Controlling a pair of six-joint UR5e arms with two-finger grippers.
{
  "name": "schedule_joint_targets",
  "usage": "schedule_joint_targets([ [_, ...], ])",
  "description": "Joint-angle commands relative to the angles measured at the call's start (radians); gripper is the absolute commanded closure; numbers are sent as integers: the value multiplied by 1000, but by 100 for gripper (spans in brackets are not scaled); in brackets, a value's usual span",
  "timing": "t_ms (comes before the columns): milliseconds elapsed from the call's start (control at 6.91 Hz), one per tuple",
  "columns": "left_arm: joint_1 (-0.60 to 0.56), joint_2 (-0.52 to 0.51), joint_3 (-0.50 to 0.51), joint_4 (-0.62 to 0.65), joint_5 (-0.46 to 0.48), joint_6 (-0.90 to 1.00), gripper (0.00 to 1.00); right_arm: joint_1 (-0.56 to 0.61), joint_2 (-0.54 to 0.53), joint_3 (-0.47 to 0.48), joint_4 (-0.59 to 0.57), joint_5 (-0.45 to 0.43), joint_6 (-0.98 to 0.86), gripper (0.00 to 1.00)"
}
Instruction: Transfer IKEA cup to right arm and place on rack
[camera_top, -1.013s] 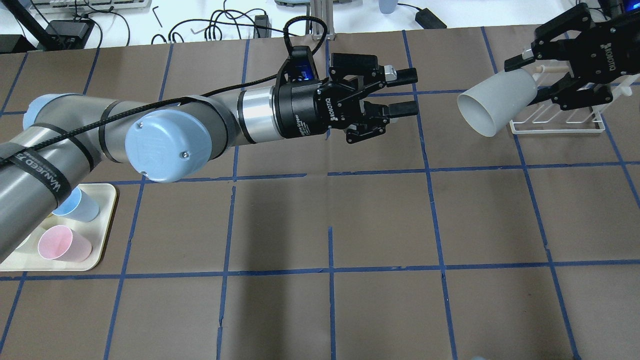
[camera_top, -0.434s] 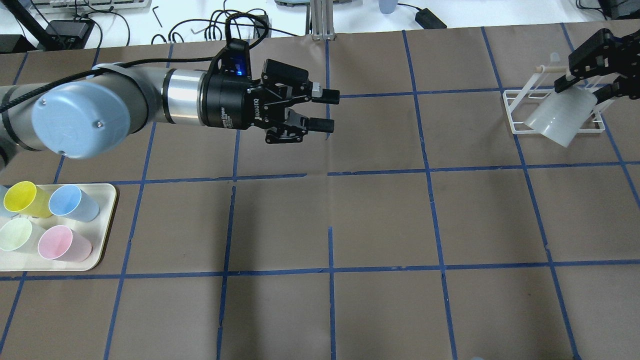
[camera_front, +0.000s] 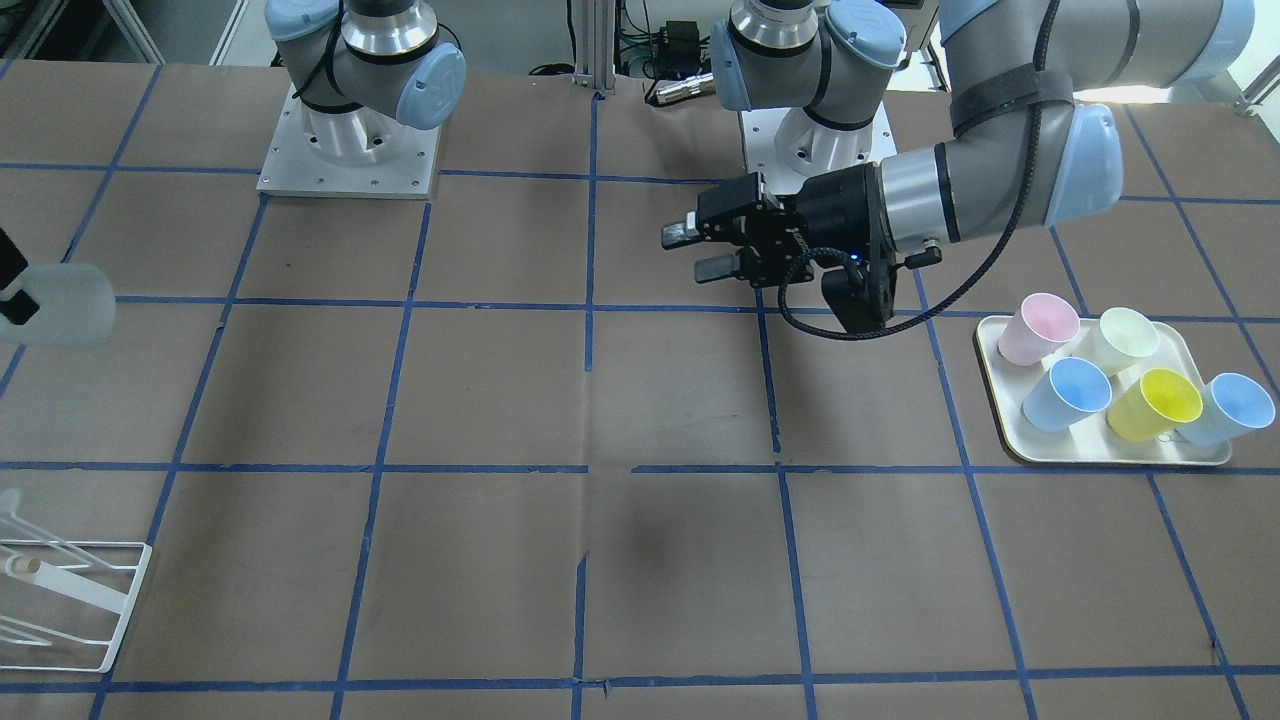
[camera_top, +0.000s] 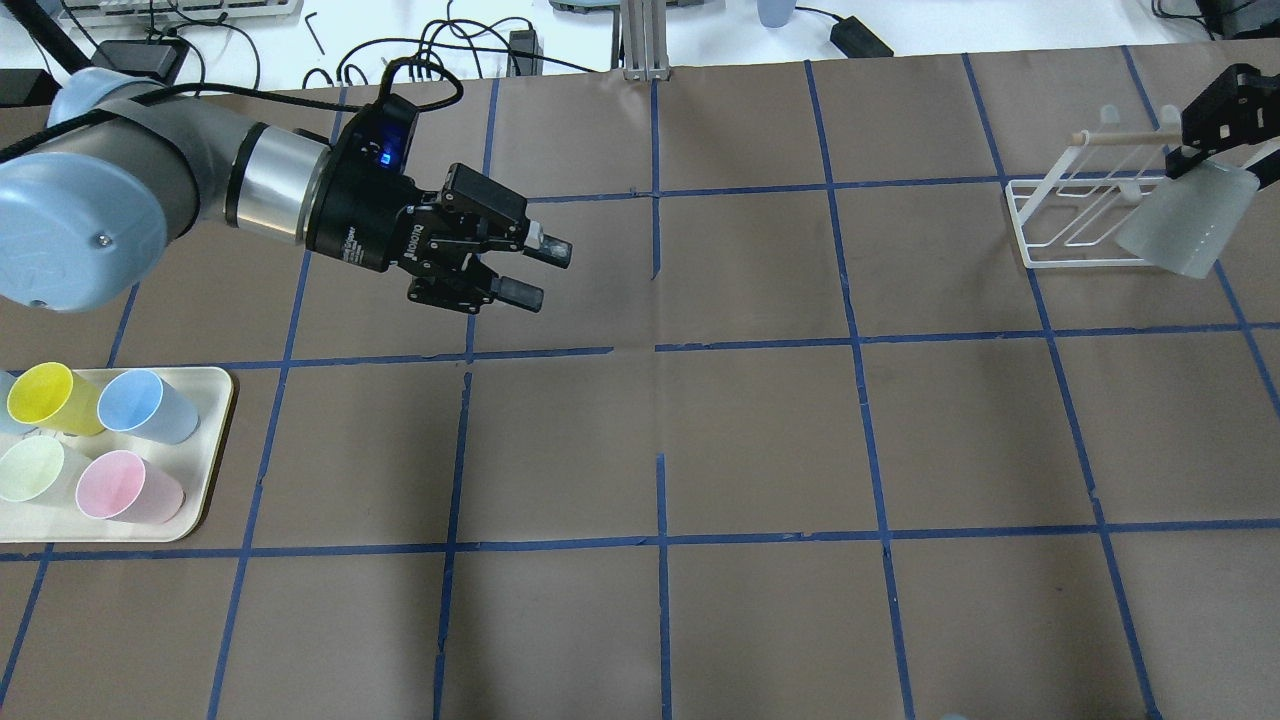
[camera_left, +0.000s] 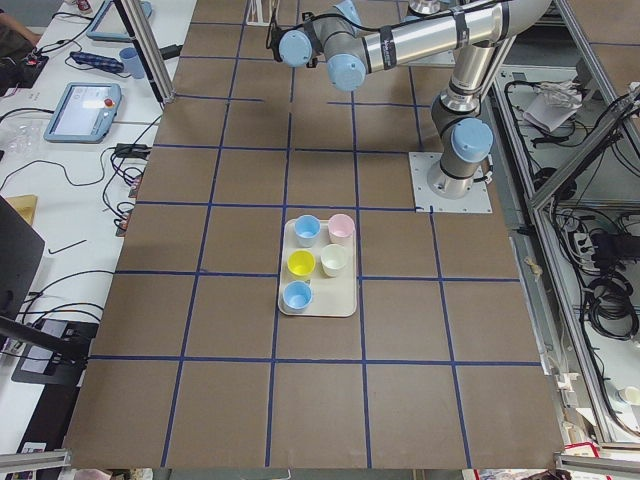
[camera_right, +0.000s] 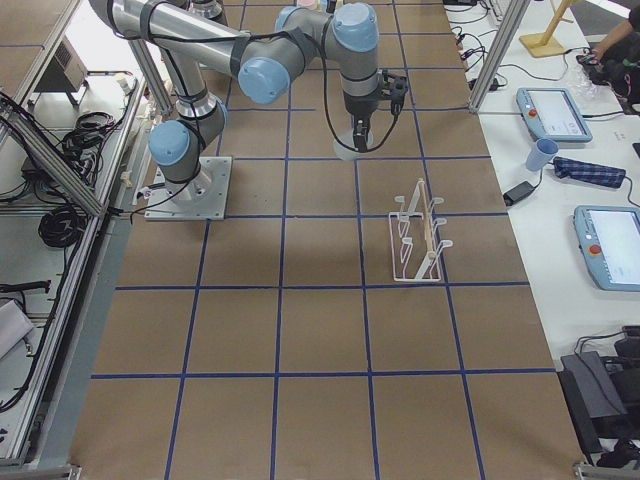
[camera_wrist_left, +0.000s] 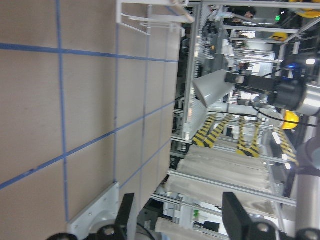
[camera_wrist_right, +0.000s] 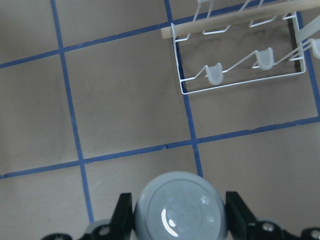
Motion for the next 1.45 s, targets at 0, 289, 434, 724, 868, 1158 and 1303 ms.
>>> schedule_joint_targets([
  [0,-13,-2,18,286,397,-246,4,1,84,2,-226,-56,0,100],
  [289,-94,-35,166,263,717,-251,0,3,138,4,-473,-79,3,100],
  [434,-145,-43,235,220,831,-251,0,6,153,9,-518,-79,3,100],
  [724,-188,-19,305,109,891,-296,0,50,164,101,-658,-90,9,100],
  [868,-176,1,305,103,886,-294,0,52,167,169,-753,-89,8,100],
  [1158,-138,-14,317,112,830,-287,0,53,196,194,-836,-78,8,100],
  [1303,-132,1,314,109,820,-284,0,55,201,200,-841,-75,10,100],
])
